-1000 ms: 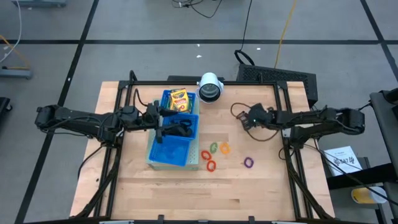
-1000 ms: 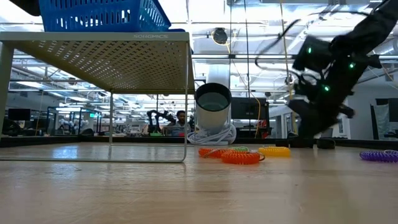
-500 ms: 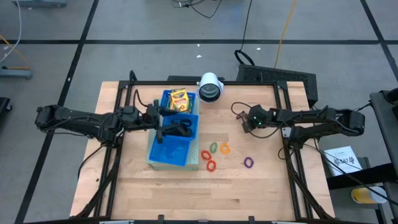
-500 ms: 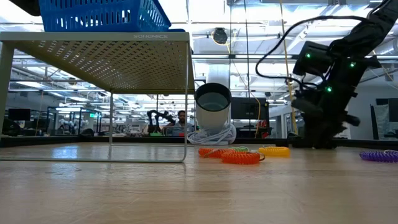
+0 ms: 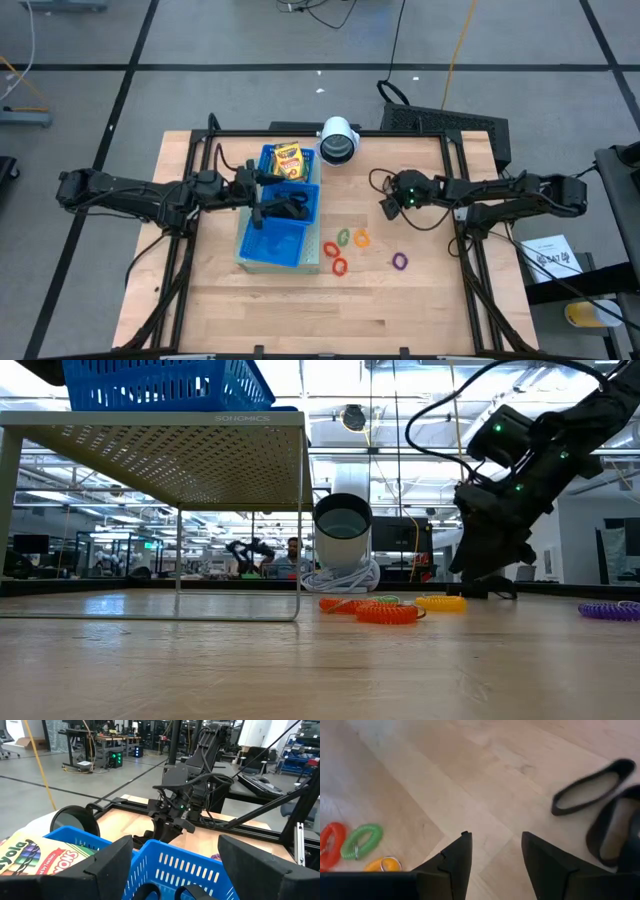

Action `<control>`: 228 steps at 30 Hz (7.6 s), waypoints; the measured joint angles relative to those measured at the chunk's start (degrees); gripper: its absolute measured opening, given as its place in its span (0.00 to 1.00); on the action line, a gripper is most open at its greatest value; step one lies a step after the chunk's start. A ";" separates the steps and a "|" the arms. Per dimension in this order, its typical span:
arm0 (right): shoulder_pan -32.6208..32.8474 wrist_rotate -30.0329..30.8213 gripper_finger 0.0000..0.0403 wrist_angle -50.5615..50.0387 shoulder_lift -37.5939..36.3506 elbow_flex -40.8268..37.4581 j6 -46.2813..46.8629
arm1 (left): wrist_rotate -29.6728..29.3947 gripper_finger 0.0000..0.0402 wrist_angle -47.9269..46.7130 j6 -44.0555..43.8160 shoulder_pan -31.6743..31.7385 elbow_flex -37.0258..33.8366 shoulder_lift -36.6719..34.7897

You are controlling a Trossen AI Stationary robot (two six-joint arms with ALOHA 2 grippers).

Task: Pick & Place Office Desk Supplies
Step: Put the black rubber band into the middle blue bin on the shelf

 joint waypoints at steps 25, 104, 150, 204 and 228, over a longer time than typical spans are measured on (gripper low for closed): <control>-2.34 14.18 0.40 -29.88 -20.65 -2.02 5.05 | -0.50 0.74 -0.87 0.68 0.00 0.00 0.01; 19.35 1.66 0.01 57.74 -0.27 -0.48 -28.66 | 9.32 0.74 9.15 9.01 -2.05 24.53 31.54; 21.53 1.88 0.01 58.92 1.66 0.52 -34.31 | 10.14 0.12 8.56 15.45 -2.03 35.71 44.31; 21.55 13.94 0.42 39.61 -14.14 -3.85 -34.68 | 4.00 0.08 0.47 4.73 -2.03 -1.36 -1.66; 21.55 13.92 0.42 39.33 -14.14 -3.82 -34.66 | 0.75 0.27 0.50 -0.18 -1.88 -1.36 -1.50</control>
